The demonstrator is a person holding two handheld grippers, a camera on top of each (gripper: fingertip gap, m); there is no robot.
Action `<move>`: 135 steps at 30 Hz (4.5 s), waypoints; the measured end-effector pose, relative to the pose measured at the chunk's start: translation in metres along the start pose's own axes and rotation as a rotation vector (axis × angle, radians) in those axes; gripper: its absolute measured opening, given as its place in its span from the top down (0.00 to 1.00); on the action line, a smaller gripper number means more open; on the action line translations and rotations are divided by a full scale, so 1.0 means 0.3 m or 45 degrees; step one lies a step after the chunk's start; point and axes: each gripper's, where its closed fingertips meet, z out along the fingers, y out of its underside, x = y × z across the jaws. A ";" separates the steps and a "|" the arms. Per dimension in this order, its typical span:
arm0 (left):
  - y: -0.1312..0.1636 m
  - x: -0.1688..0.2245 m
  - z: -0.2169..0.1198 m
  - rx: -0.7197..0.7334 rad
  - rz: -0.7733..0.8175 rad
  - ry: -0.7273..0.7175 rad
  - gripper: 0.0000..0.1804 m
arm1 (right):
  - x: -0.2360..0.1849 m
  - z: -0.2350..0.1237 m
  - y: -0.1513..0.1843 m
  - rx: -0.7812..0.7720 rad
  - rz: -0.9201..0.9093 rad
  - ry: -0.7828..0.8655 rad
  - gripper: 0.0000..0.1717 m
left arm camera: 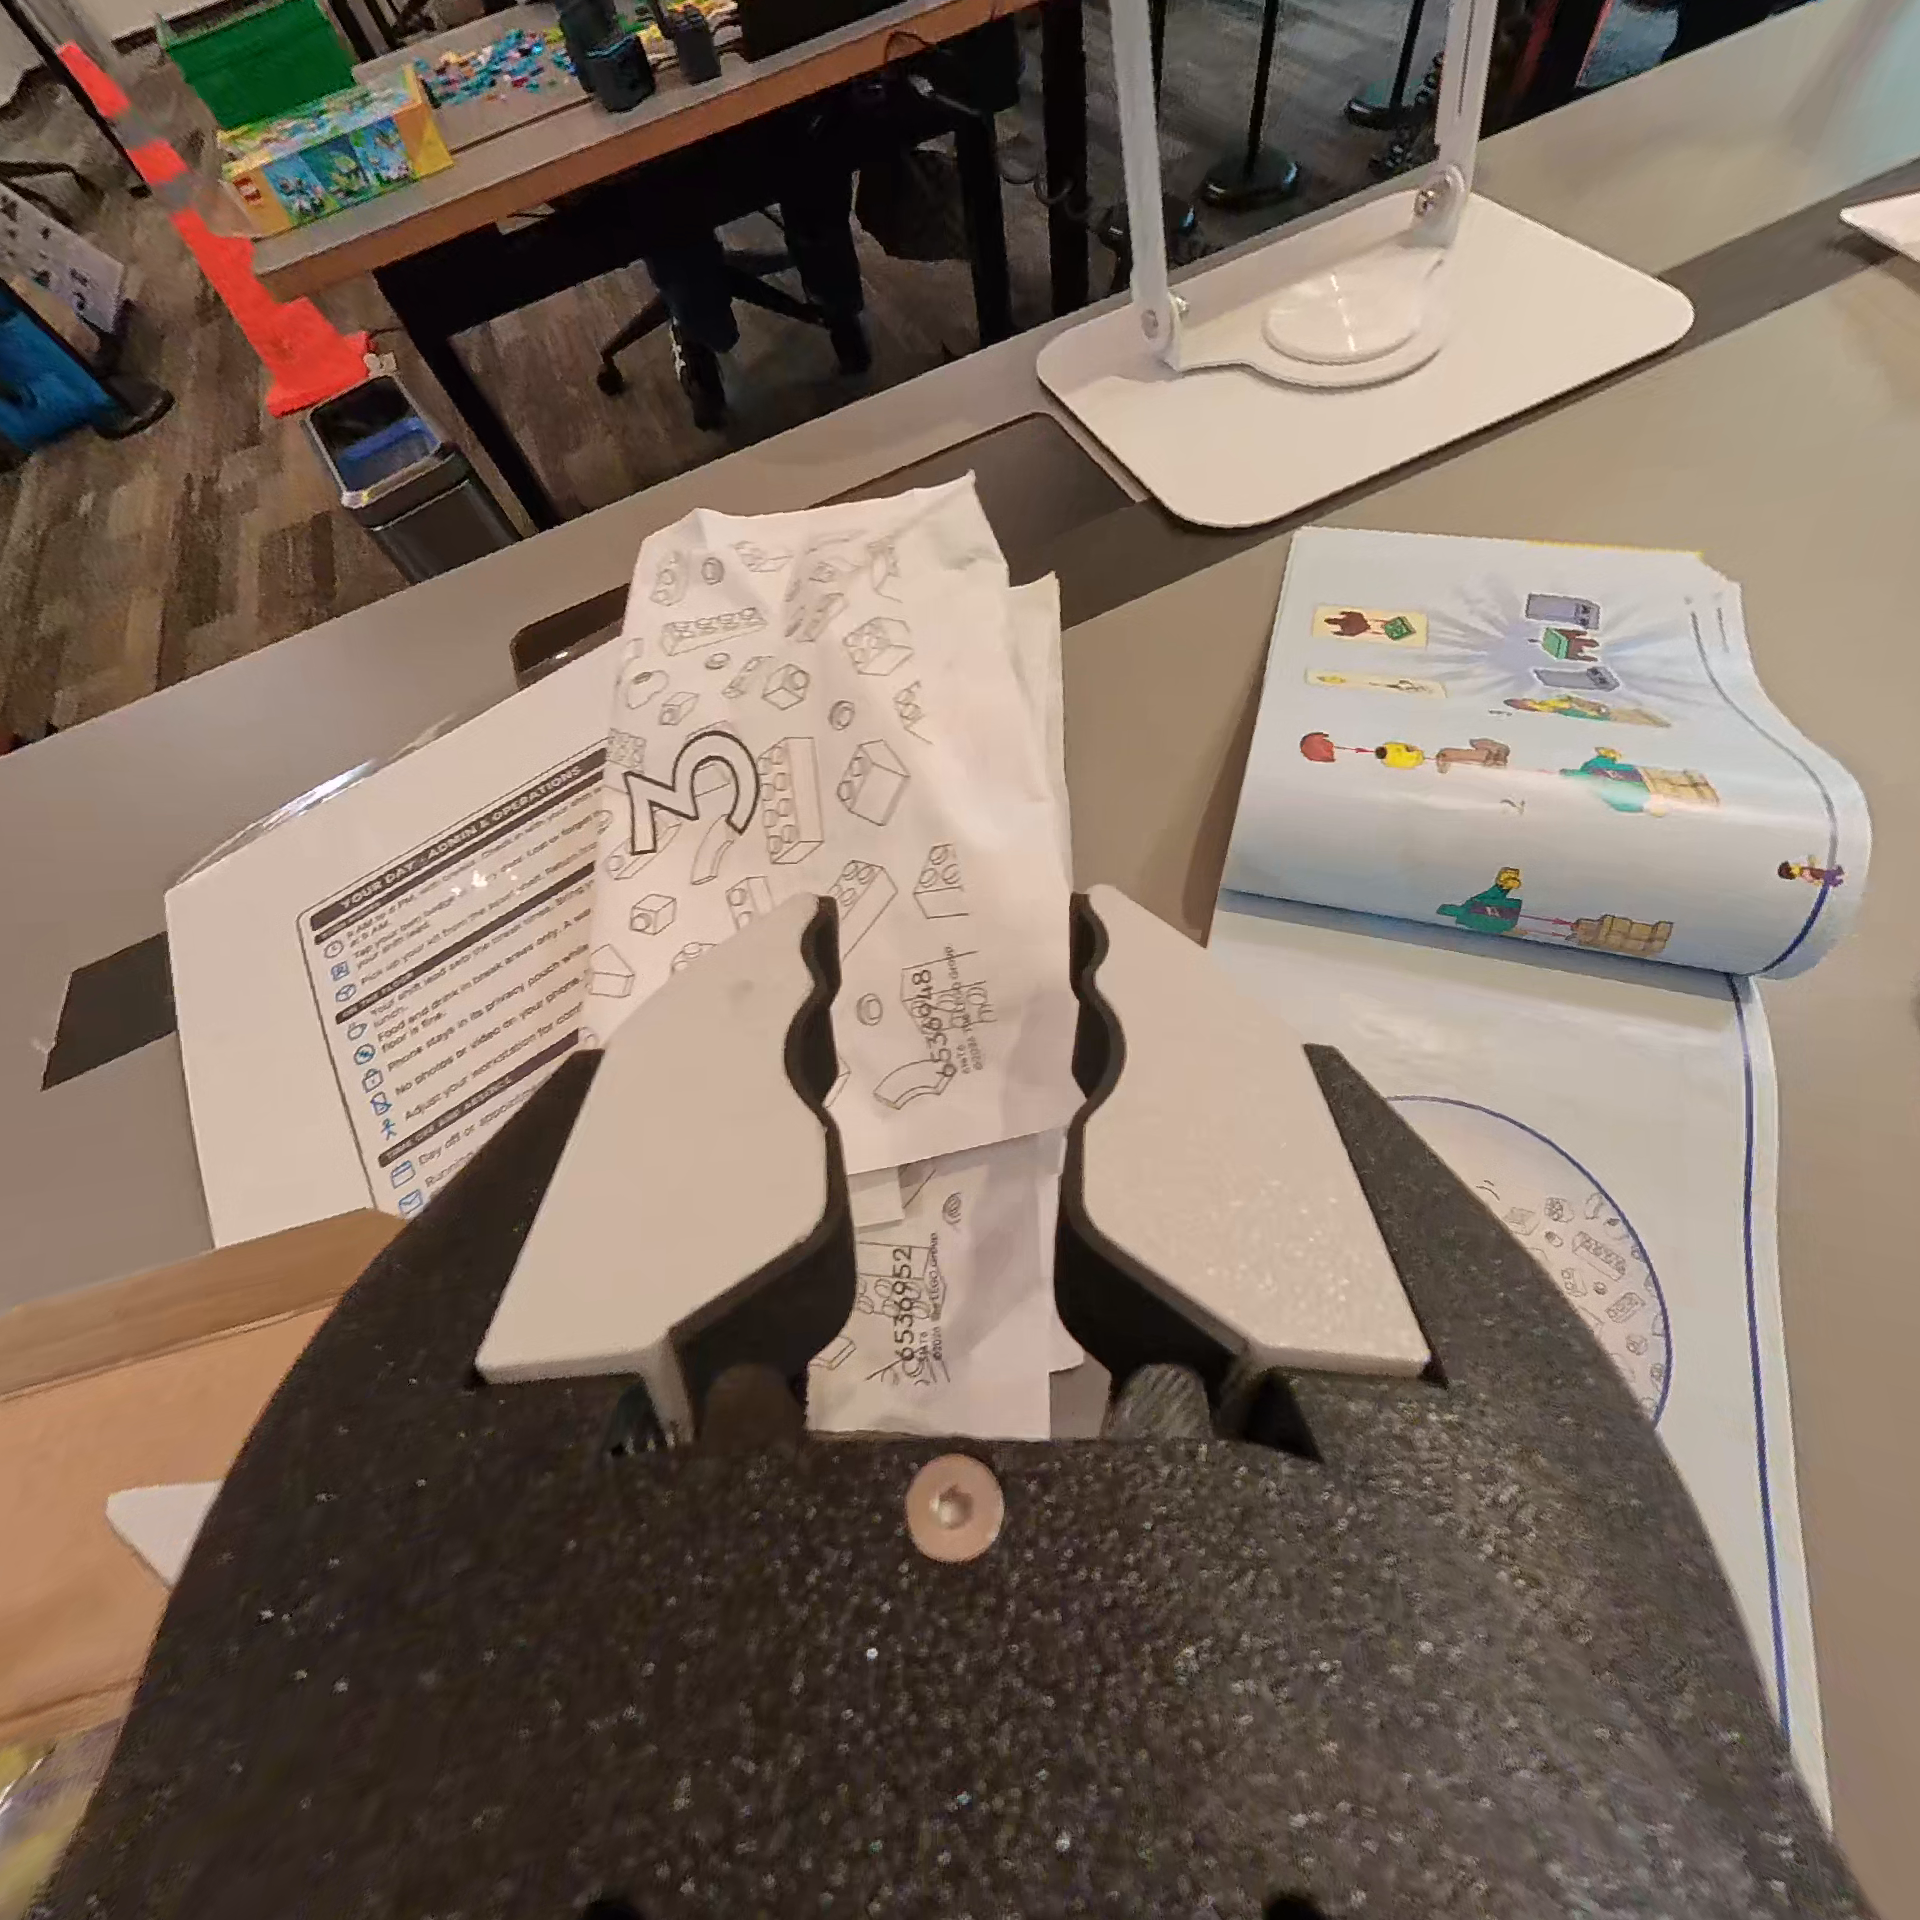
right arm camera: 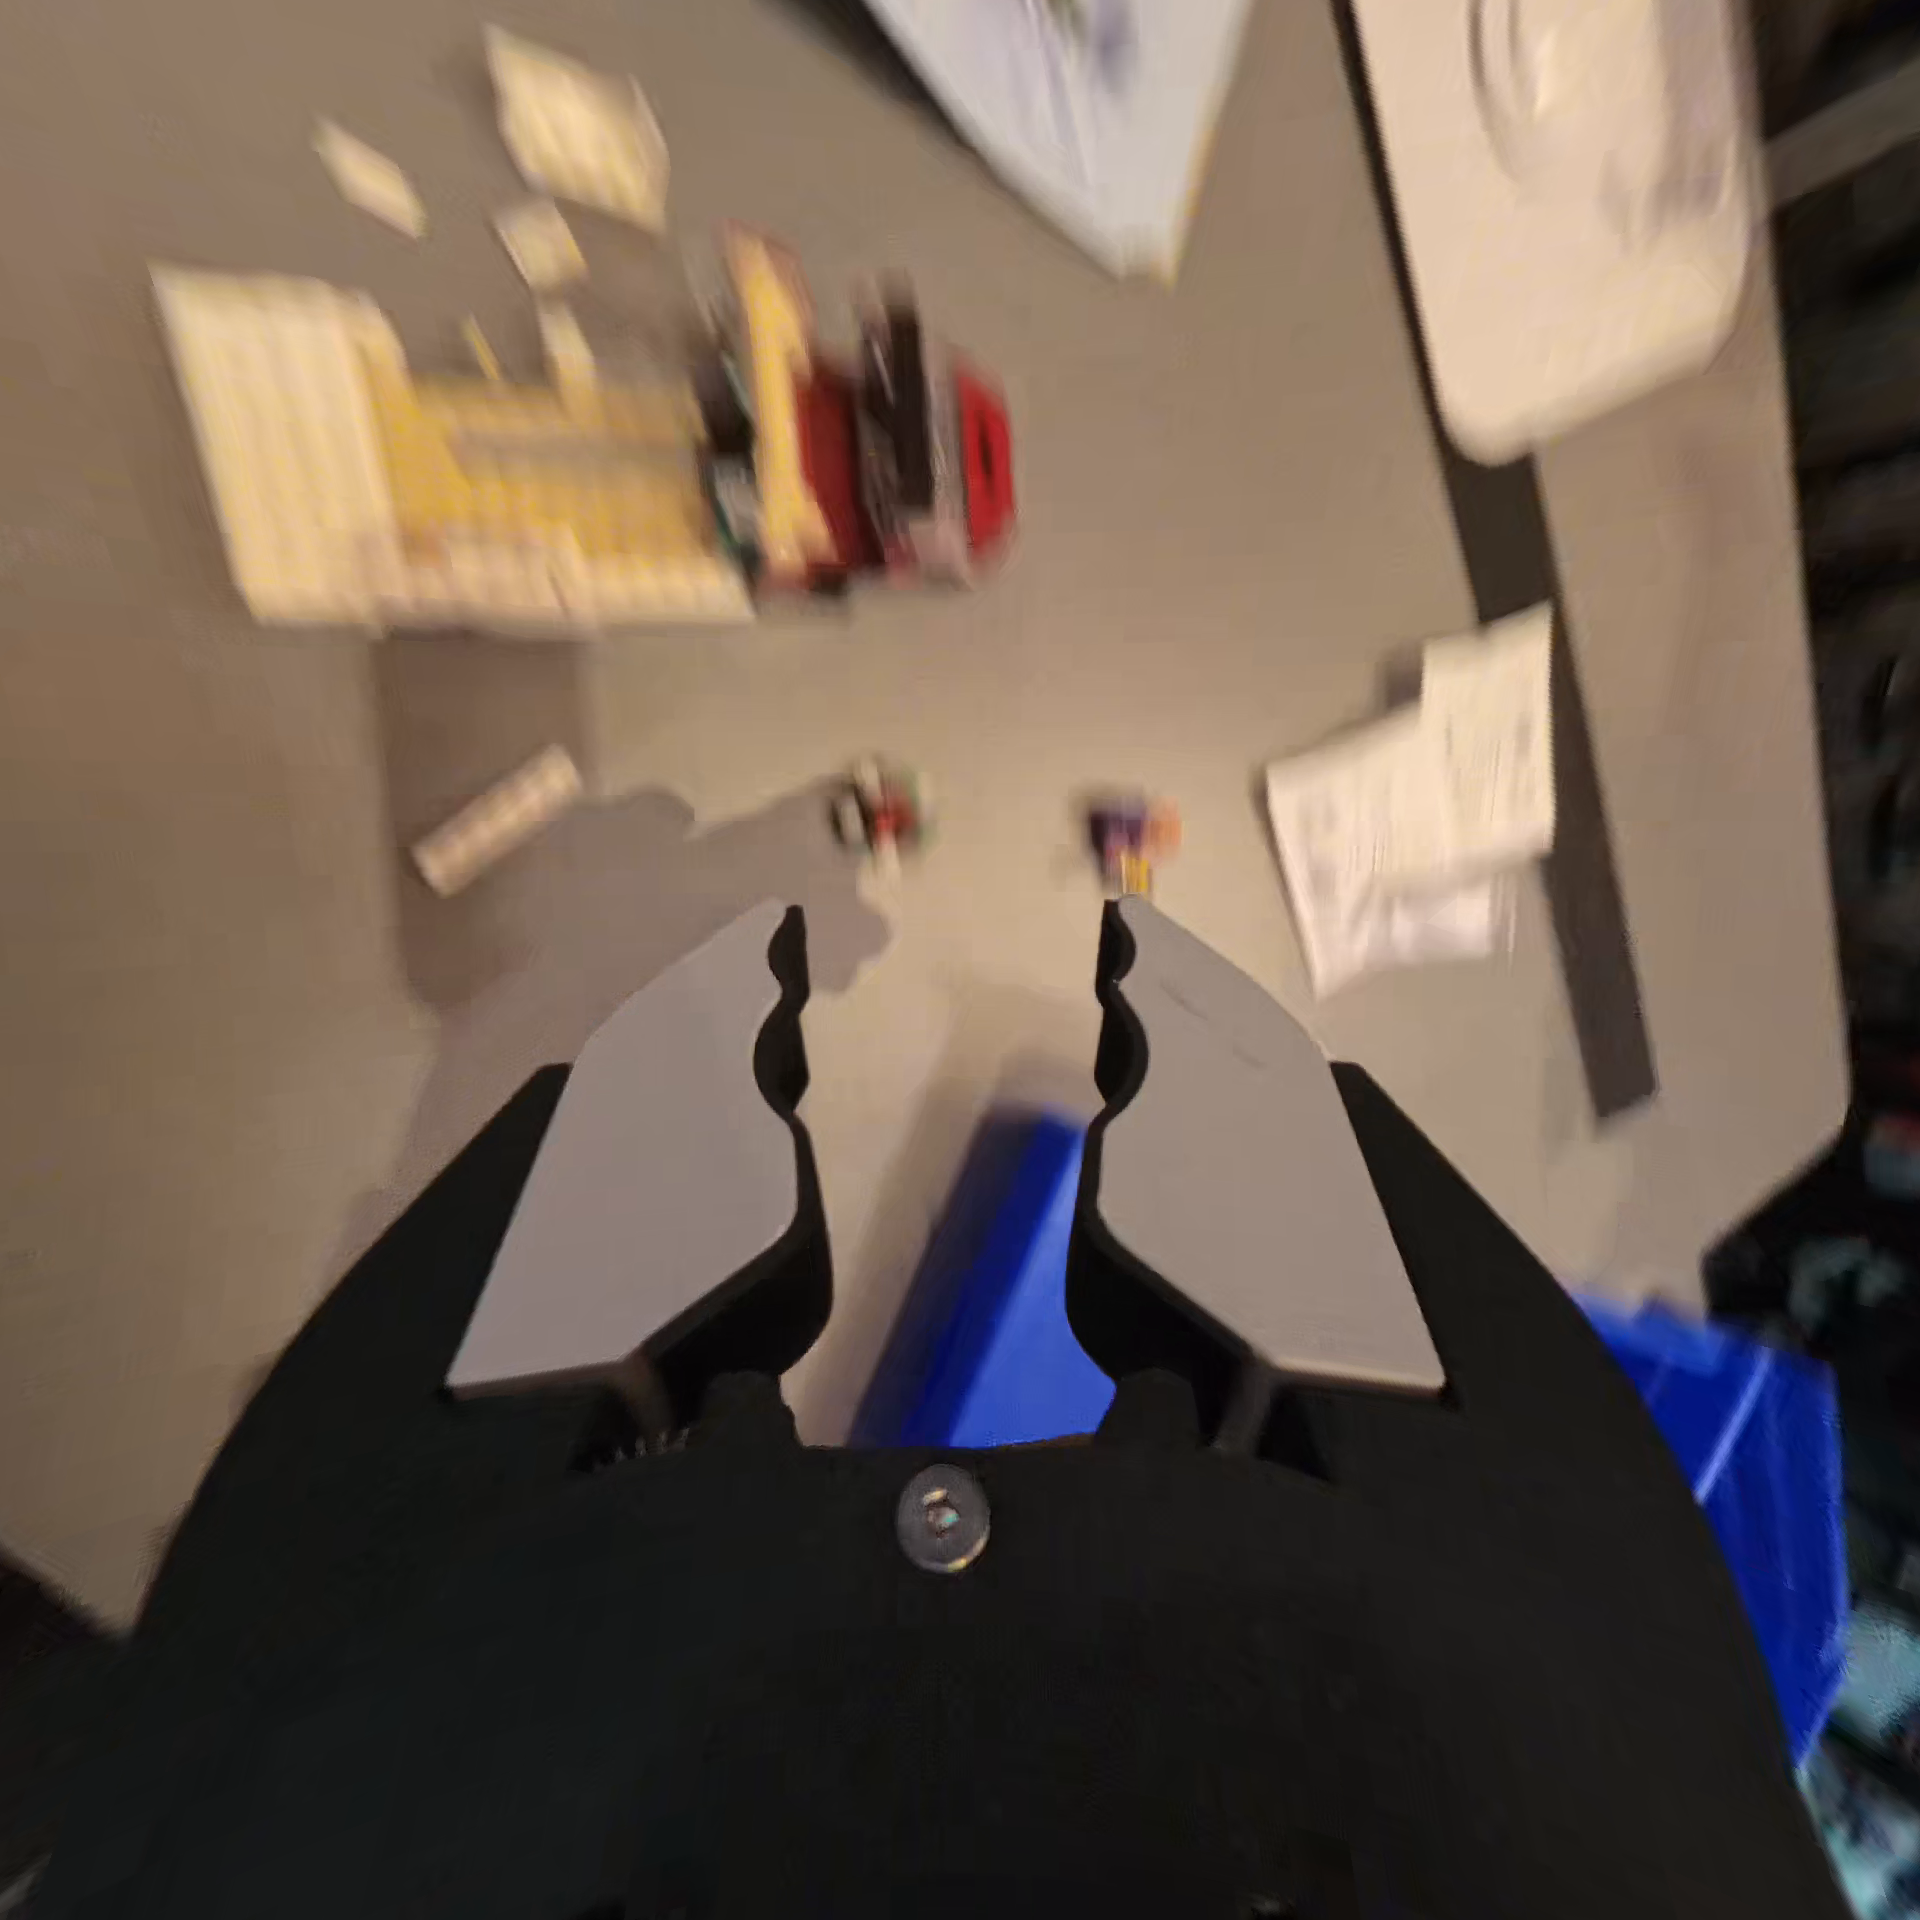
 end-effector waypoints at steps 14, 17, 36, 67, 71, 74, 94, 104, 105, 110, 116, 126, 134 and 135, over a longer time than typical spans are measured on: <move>0.026 0.112 0.033 -0.042 0.111 0.025 0.77 | 0.030 0.161 0.711 -0.695 0.230 0.128 0.82; 0.031 0.112 0.025 -0.043 0.122 0.019 0.77 | 0.038 0.155 0.705 -0.687 0.230 0.128 0.83; 0.031 0.131 0.025 -0.052 0.177 0.011 0.77 | 0.724 -0.171 0.698 -0.529 0.362 0.587 0.83; 0.049 0.209 0.055 -0.137 0.458 -0.055 0.77 | 1.346 0.355 1.332 -1.050 1.012 0.422 0.82; 0.041 0.217 0.052 -0.121 0.454 -0.045 0.77 | 1.330 0.286 1.249 -0.835 0.940 0.449 0.71; 0.036 0.227 0.050 -0.115 0.476 -0.046 0.77 | 1.243 0.180 1.143 -0.683 0.802 0.474 0.69; -0.059 0.507 -0.037 0.051 0.604 0.139 0.77 | 0.357 -0.294 1.711 -0.589 0.069 0.132 0.80; 0.005 0.570 -0.077 0.035 0.563 0.127 0.77 | 0.398 -0.152 1.823 -0.854 -0.168 -0.003 0.95; 0.005 0.570 -0.078 0.036 0.562 0.125 0.77 | 0.404 -0.156 1.823 -0.883 -0.206 -0.005 0.95; 0.005 0.559 -0.079 0.046 0.554 0.125 0.77 | 0.458 -0.196 1.794 -0.922 -0.318 0.170 0.96; 0.006 0.558 -0.089 0.054 0.558 0.143 0.77 | 0.500 -0.312 1.781 -0.945 -0.271 0.363 0.94; 0.003 0.573 -0.110 0.067 0.580 0.159 0.77 | 0.504 -0.577 1.577 -0.976 -0.461 0.688 0.92; -0.001 0.582 -0.115 0.074 0.593 0.162 0.77 | 0.336 -0.542 1.272 -0.691 -0.762 0.770 0.92; -0.001 0.583 -0.116 0.076 0.593 0.163 0.77 | 0.313 -0.513 1.241 -0.657 -0.794 0.757 0.92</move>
